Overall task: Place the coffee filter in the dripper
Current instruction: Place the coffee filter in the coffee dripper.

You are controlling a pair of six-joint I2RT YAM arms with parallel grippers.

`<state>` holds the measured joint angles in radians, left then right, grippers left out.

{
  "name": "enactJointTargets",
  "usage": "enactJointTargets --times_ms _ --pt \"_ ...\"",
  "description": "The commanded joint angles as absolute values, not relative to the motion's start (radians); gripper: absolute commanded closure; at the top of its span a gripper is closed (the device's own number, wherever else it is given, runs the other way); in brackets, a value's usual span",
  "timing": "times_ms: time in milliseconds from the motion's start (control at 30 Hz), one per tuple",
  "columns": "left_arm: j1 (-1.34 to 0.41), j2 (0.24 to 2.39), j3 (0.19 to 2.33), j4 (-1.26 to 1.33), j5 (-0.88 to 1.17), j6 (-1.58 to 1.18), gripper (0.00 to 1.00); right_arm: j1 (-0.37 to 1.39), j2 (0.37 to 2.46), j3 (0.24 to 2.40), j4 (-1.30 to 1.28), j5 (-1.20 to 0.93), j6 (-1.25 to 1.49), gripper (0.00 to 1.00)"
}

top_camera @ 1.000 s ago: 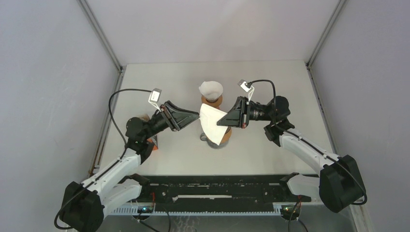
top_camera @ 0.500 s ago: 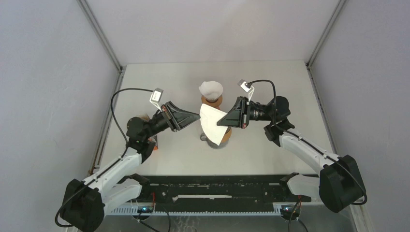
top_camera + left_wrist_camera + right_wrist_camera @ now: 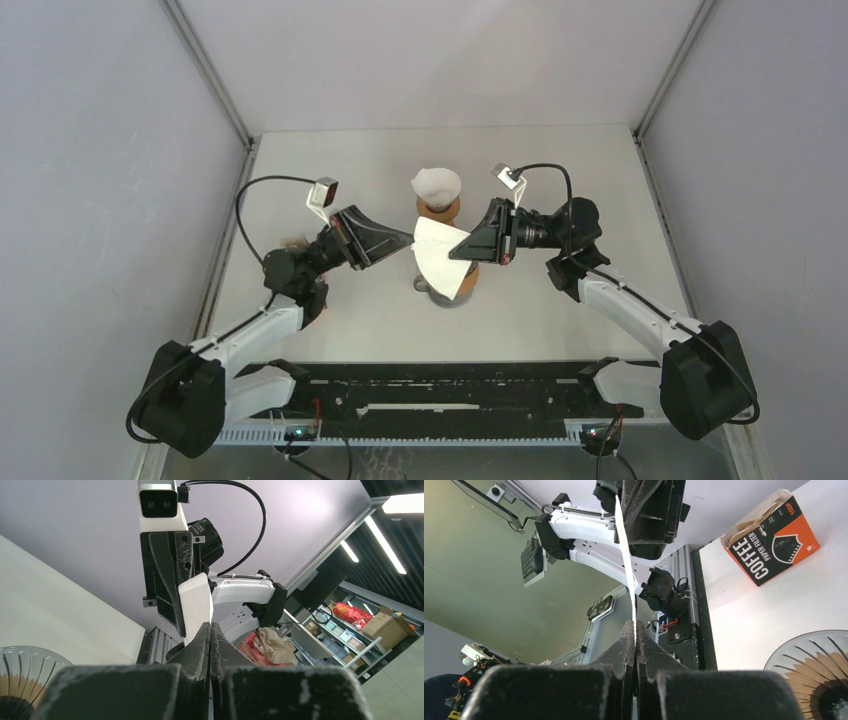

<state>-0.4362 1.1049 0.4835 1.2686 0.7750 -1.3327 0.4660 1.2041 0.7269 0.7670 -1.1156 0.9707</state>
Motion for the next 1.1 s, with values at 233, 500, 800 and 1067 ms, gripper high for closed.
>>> enactJointTargets --times_ms 233,500,800,1067 --pt "-0.44 1.052 0.476 1.239 0.79 -1.284 0.84 0.451 1.188 0.775 0.824 -1.127 0.969 1.0" --pt "-0.44 0.939 0.515 0.857 0.747 -1.059 0.75 0.453 1.18 0.776 0.811 -1.128 0.959 1.0" --pt "-0.441 0.918 0.524 0.832 0.749 -1.043 0.89 0.465 1.183 0.776 0.81 -1.127 0.953 1.0" --pt "-0.441 0.921 0.522 0.87 0.751 -1.068 0.87 0.472 1.187 0.775 0.814 -1.135 0.951 1.0"
